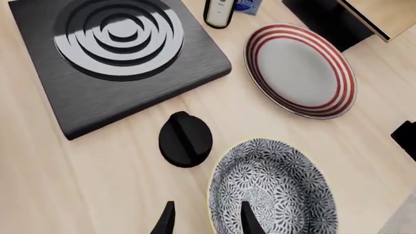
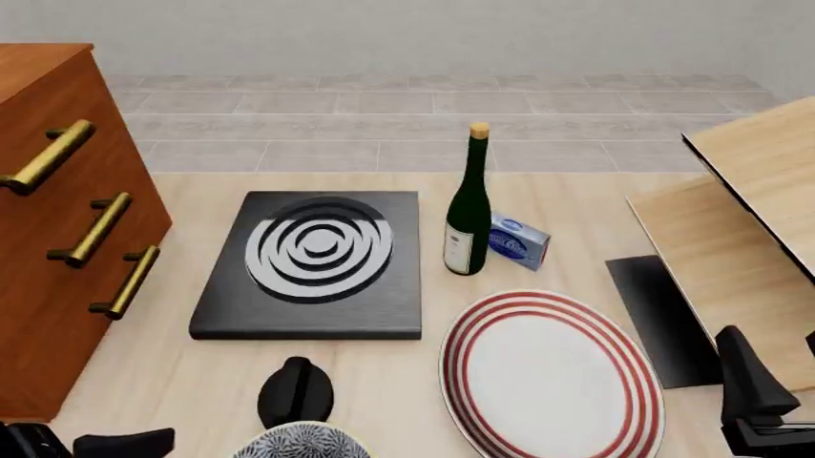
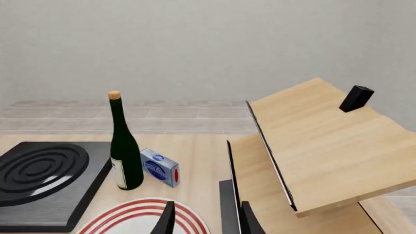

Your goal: Put the bowl on the stove.

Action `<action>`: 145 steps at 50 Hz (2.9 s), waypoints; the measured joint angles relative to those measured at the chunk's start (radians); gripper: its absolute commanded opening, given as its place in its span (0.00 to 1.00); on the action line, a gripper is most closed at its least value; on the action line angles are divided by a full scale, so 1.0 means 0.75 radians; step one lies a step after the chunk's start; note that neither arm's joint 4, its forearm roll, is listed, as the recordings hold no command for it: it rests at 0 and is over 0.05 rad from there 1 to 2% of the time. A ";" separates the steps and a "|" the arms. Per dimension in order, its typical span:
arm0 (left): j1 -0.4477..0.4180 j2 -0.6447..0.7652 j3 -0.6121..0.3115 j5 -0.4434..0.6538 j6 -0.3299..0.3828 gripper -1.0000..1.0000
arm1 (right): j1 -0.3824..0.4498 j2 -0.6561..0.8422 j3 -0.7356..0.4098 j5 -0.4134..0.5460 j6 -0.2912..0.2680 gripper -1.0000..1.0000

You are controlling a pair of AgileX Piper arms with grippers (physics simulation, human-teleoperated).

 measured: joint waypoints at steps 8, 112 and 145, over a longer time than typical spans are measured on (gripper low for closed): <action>0.002 0.070 0.036 -0.090 0.005 1.00 | 0.000 0.000 0.000 0.000 0.000 1.00; -0.067 0.664 0.126 -0.613 0.007 1.00 | 0.000 0.000 0.000 0.000 0.000 1.00; -0.101 0.853 0.126 -0.739 -0.010 0.00 | 0.000 0.000 0.000 0.000 0.000 1.00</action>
